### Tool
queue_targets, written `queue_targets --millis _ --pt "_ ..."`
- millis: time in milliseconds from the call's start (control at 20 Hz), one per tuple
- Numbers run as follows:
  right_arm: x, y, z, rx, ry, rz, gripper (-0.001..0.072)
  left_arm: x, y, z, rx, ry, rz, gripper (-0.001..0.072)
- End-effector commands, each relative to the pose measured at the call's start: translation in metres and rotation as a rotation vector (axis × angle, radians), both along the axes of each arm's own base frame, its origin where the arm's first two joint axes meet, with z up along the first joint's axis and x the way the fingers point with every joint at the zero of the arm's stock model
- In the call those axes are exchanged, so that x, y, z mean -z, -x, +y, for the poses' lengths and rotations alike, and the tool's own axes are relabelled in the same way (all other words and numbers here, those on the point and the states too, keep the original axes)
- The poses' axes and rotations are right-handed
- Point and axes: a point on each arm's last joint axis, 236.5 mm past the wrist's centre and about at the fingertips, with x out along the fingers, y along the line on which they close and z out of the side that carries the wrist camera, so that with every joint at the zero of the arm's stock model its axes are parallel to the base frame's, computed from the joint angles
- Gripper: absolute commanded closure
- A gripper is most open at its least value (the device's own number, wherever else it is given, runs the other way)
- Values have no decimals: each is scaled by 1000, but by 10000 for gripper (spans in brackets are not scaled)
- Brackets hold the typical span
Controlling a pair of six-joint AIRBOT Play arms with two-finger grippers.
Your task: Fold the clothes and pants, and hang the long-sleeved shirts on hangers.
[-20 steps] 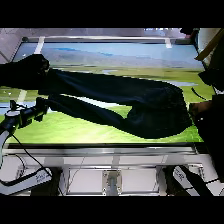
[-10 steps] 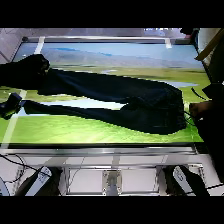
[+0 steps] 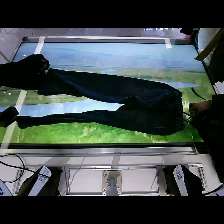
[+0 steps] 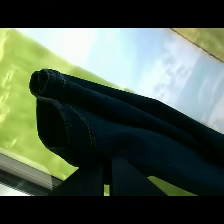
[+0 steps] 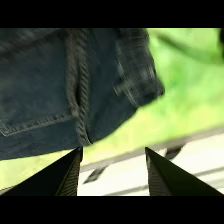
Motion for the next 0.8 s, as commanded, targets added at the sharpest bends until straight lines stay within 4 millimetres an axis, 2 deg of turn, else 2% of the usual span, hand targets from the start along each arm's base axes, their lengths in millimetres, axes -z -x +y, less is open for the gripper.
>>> queue_targets --millis 0,50,100,150,250,350,550,750 --pt "39 5 7 138 -234 -23 261 -1 2 13 -13 -53 4 688" --pt "36 -7 4 175 -315 -83 258 -2 1 14 -15 -57 0 688" --pt "33 -18 -2 217 -391 -147 201 -2 0 14 -15 -59 -2 688" --pt "35 -21 -11 261 -436 -169 135 -2 0 14 -15 -59 -2 688" --pt "57 -8 -23 321 -486 -109 129 -2 0 14 -16 -59 -2 688" --pt "78 6 -22 296 -493 -22 129 -2 0 14 -18 -58 -3 688" --pt "95 5 -28 313 -500 -6 137 -2 0 15 -36 -52 -6 688" --pt "110 2 -20 328 -526 -30 138 -3 0 15 -44 -48 -7 688"
